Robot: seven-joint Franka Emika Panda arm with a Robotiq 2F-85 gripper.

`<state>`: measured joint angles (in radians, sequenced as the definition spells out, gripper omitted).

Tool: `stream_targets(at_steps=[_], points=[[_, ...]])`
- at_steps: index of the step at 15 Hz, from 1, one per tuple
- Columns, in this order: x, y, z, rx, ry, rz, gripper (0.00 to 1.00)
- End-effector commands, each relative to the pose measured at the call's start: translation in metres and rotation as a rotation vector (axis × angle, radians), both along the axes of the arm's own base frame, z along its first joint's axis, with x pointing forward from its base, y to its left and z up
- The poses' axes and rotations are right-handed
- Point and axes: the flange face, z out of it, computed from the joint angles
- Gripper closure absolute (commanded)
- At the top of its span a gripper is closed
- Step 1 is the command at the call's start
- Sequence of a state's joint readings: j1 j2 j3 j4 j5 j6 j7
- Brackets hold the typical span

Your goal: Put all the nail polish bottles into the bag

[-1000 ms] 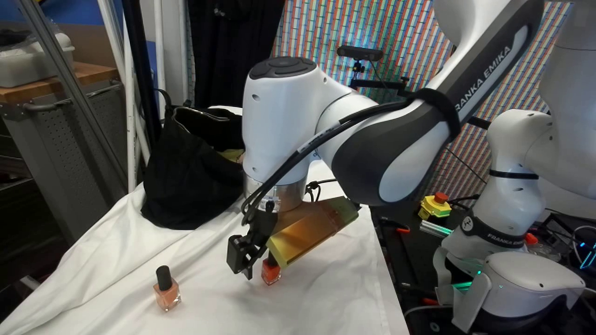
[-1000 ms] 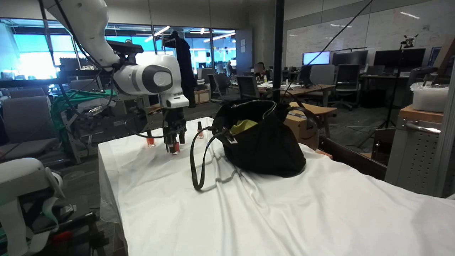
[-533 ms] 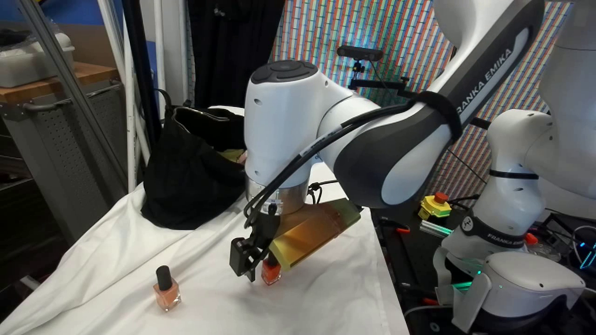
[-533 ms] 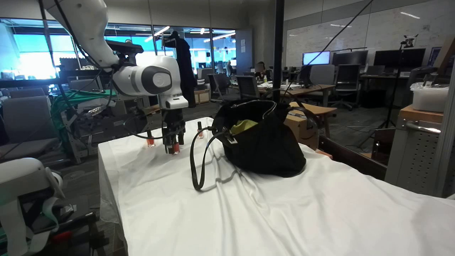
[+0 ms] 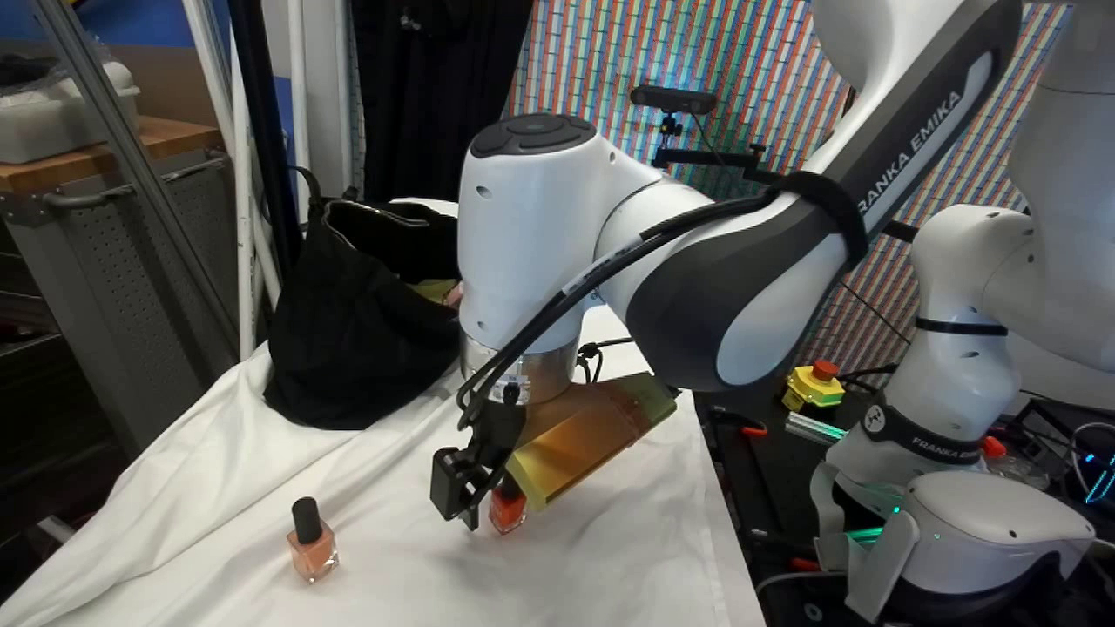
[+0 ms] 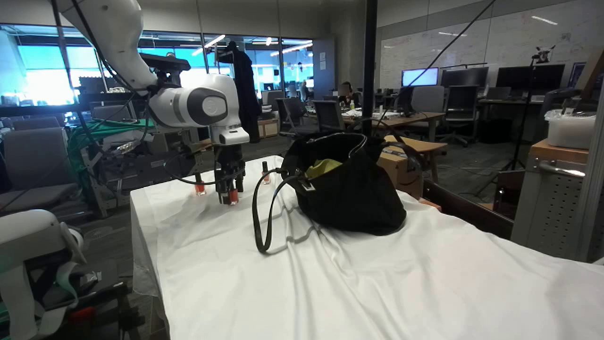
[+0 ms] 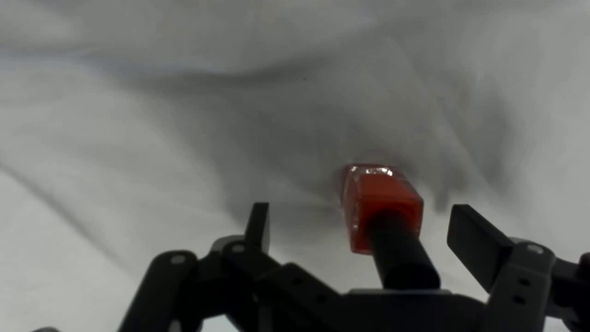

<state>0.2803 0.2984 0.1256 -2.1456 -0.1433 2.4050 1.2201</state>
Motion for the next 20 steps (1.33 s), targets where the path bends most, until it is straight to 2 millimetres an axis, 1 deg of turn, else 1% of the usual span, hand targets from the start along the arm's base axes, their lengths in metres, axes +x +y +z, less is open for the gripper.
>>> stream_targets(at_steps=[1,2,3,9,11,12,13,20], points=[[-0.003,0.0001,0.0032,0.025,-0.009,0.008,0.0],[-0.0029,-0.0002,0.0033,0.024,-0.009,0.009,0.0],[-0.0029,-0.0004,0.0034,0.024,-0.008,0.009,0.19],[-0.0023,-0.0014,0.0045,0.022,-0.009,0.009,0.62],[-0.0022,-0.0009,0.0055,0.019,-0.008,0.01,0.73],[-0.0024,-0.0008,0.0056,0.02,-0.006,0.009,0.81],[-0.0022,-0.0006,0.0063,0.019,-0.008,0.009,0.85],[0.0001,-0.0024,0.0107,0.016,-0.004,0.014,0.85]])
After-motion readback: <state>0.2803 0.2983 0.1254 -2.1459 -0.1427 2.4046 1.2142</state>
